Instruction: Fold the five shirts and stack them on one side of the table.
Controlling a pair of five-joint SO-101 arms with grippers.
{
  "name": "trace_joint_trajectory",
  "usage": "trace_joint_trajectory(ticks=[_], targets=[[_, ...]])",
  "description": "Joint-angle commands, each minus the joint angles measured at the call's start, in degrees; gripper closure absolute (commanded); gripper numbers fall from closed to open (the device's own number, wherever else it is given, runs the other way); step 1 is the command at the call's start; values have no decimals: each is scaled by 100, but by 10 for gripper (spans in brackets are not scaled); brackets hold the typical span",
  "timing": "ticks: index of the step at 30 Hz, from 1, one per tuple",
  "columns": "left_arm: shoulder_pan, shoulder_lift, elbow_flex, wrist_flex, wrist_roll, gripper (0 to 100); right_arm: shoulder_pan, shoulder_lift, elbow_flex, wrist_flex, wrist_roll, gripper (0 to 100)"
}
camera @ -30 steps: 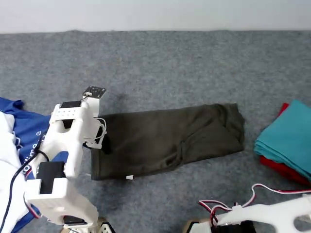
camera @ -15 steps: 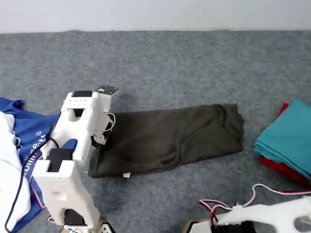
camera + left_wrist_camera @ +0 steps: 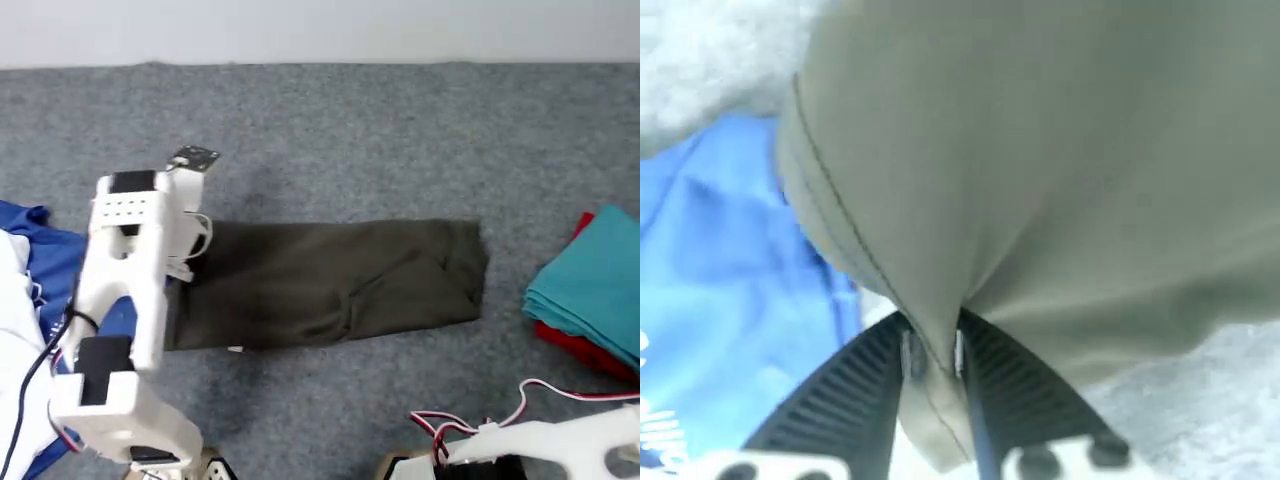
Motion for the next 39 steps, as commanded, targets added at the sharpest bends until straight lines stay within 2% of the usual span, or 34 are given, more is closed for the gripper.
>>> trace_joint_trajectory(ticks=[1, 4, 7, 10, 14, 20, 28, 39], targets=[[-404, -369, -92, 70, -281, 987, 31, -136, -79, -13, 53, 989], [-519, -413, -286, 334, -343, 987, 31, -136, -79, -13, 53, 989], [-211, -413, -690, 888, -316, 987, 31, -136, -70, -13, 53, 989], [325, -422, -1191, 1266, -185, 987, 31, -136, -62, -13, 44, 989], [1029, -413, -1727, 1266, 360, 986, 31, -136, -35, -13, 44, 989], [2479, -360, -1991, 1266, 844, 986, 31, -136, -35, -13, 53, 989], [3974, -316, -2527, 1240, 1125, 985, 31, -127, -35, -13, 44, 989], [4571, 1231, -4321, 1248, 1275, 985, 31, -127, -26, -13, 35, 989]])
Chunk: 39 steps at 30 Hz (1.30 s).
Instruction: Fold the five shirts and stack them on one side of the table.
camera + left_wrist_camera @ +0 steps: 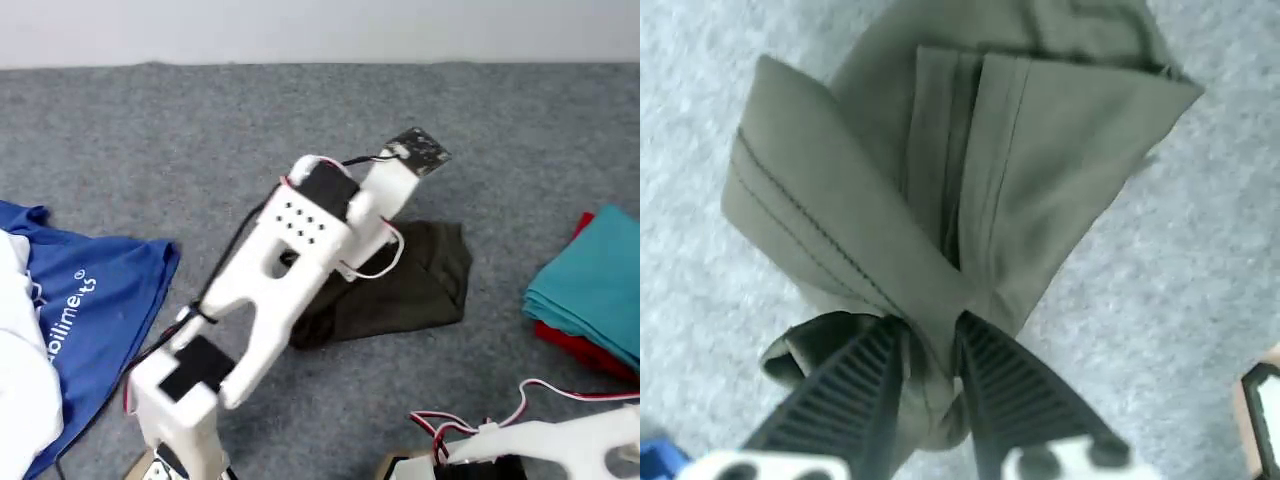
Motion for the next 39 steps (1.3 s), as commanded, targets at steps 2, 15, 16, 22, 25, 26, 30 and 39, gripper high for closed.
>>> trace_joint_trajectory(ticks=[2, 15, 16, 22, 25, 26, 30, 39], targets=[[255, 484, -1042, 149, 220, 985, 31, -127, -26, -13, 35, 989], [686, 2251, -3204, 141, 114, 934, 31, -119, -18, -13, 26, 989], [695, 2347, -3363, 141, 35, 900, 31, -119, 0, -13, 26, 989], [510, 2558, -4277, 158, 132, 812, 92, -127, 97, -4, 44, 989], [229, 2532, -4453, 176, 132, 814, 145, -127, 105, -4, 53, 989], [114, 2453, -4374, 176, 132, 828, 180, -127, 105, -4, 53, 989], [-290, 1864, -3407, 176, 44, 958, 189, -127, 123, -13, 53, 989], [-598, 1336, -681, -114, -536, 985, 145, -127, 123, -13, 53, 989]])
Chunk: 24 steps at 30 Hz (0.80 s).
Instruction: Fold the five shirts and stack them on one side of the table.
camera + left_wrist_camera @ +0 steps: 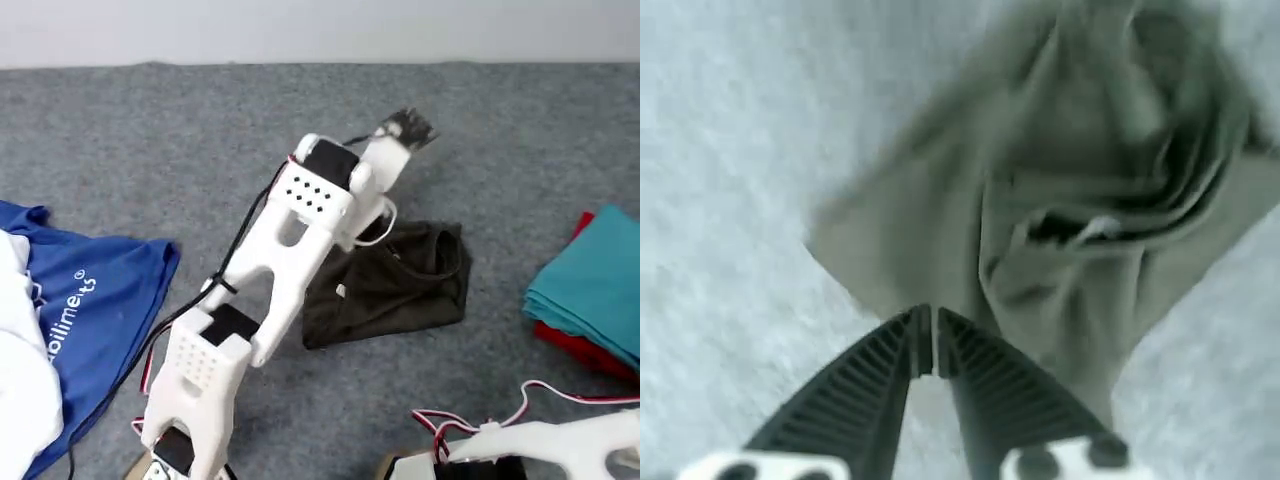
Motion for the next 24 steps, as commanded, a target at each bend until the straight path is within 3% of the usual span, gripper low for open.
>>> trace_joint_trajectory(ticks=[1, 9, 19, 24], targets=[[79, -316, 716, -202, -211, 985, -13, -127, -26, -13, 53, 989], [1029, 484, 690, -123, -308, 985, 4, -127, -26, -22, 53, 989], [2734, -62, 13, 149, -273, 985, 31, -127, -26, -180, 53, 989], [2892, -281, -22, 149, -299, 985, 31, -127, -26, -180, 53, 989]])
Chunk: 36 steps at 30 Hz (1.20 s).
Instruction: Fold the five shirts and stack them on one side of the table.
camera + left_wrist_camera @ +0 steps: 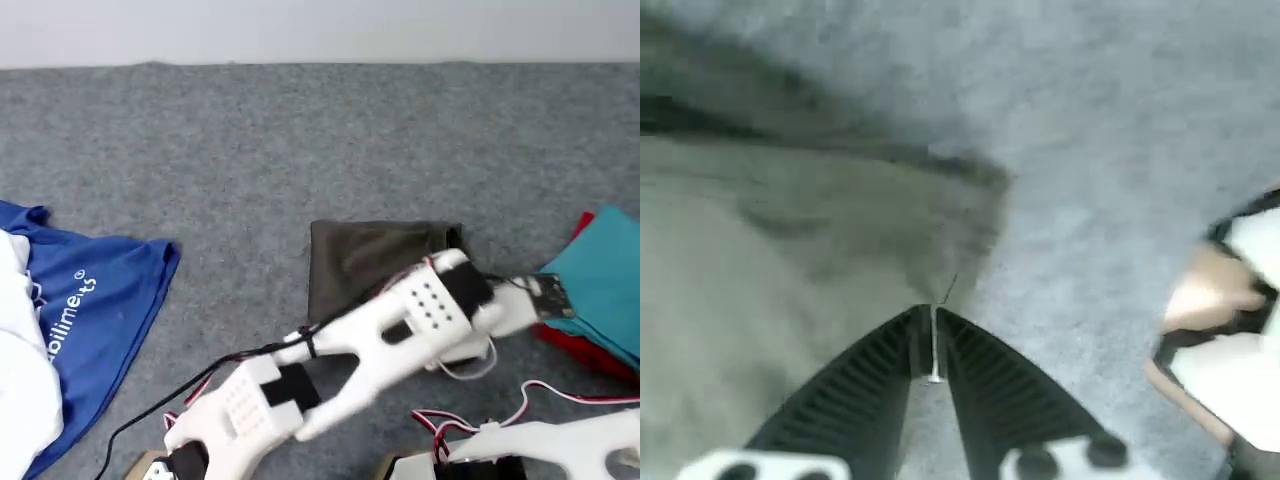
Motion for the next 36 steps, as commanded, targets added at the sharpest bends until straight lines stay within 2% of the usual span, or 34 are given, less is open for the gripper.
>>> trace_joint_trajectory(ticks=[1, 10, 13, 15, 17, 21, 26, 29, 32, 36], targets=[[-123, -510, -251, 185, -9, 985, 31, -127, -26, -66, 53, 989], [-1785, -1187, -180, 185, 18, 985, -13, -127, -26, 13, 35, 989], [-2251, -1618, 180, 185, 18, 985, -198, -136, -167, 330, 35, 989], [-2567, -2013, 602, 185, 18, 985, -708, -110, -527, 892, 18, 989], [-2910, -2505, 1165, 185, 18, 985, -1516, -75, -888, 1402, -299, 988], [-3754, -3525, 2149, 167, -26, 985, -3055, -66, -1134, 1402, -1767, 987], [-4897, -4475, 2879, 167, -220, 985, -5235, -57, -967, 1305, -2980, 987], [-5495, -4905, 3196, 167, -448, 985, -6308, -57, -835, 884, -3560, 982], [-6110, -5169, 3433, 158, -615, 985, -6985, -48, -695, 286, -3763, 913], [-6927, -5301, 3556, 149, -923, 985, -7240, 462, -519, -681, -4149, 829]])
